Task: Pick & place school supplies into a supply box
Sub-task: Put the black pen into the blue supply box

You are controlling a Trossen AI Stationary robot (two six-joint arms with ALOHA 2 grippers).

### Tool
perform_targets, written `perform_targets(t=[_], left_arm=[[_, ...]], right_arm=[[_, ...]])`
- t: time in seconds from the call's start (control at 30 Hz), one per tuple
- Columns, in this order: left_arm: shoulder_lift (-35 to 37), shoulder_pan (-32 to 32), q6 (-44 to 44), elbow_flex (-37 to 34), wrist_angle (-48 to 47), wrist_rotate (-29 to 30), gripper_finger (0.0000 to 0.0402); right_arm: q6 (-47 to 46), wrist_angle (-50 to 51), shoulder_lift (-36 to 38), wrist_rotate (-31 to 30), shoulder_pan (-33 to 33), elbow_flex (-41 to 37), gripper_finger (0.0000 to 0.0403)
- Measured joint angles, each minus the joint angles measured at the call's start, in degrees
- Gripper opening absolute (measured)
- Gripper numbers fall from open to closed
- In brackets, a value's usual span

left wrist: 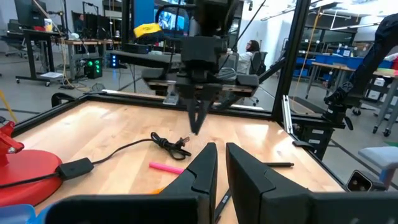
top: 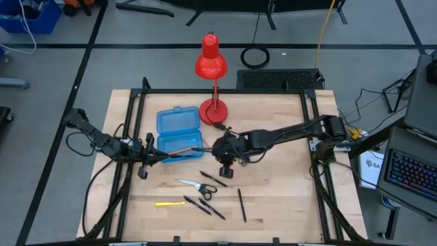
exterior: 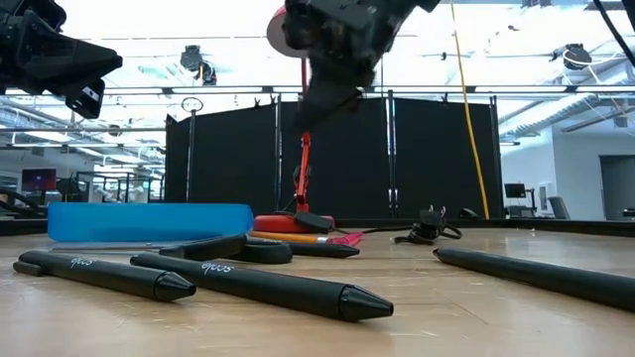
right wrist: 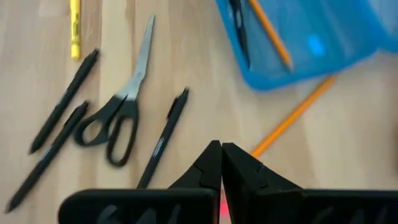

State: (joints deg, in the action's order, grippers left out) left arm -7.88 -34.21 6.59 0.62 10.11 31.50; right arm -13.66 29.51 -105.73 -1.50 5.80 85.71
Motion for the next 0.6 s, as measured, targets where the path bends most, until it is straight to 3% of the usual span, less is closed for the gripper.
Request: perform_targets(t=[0.23,0.43,0.6], left_arm=[[0.0,0.0,0.0,0.0,0.0,0.0,0.0037],[0.0,0.0,-0.1,0.0,0.1,0.0,0.0037],[0.0,0.0,-0.1,0.0,0.3,0.0,0.0037]], right_arm=[[-12.7,6.9,1.2,0.4,3.2,0.0,0.0001],[-23.5,9.9,1.2,9.8,5.7,-1.6,0.0002],[-34.6,13.4,1.2,12.2,7.0,-3.2,0.0013]])
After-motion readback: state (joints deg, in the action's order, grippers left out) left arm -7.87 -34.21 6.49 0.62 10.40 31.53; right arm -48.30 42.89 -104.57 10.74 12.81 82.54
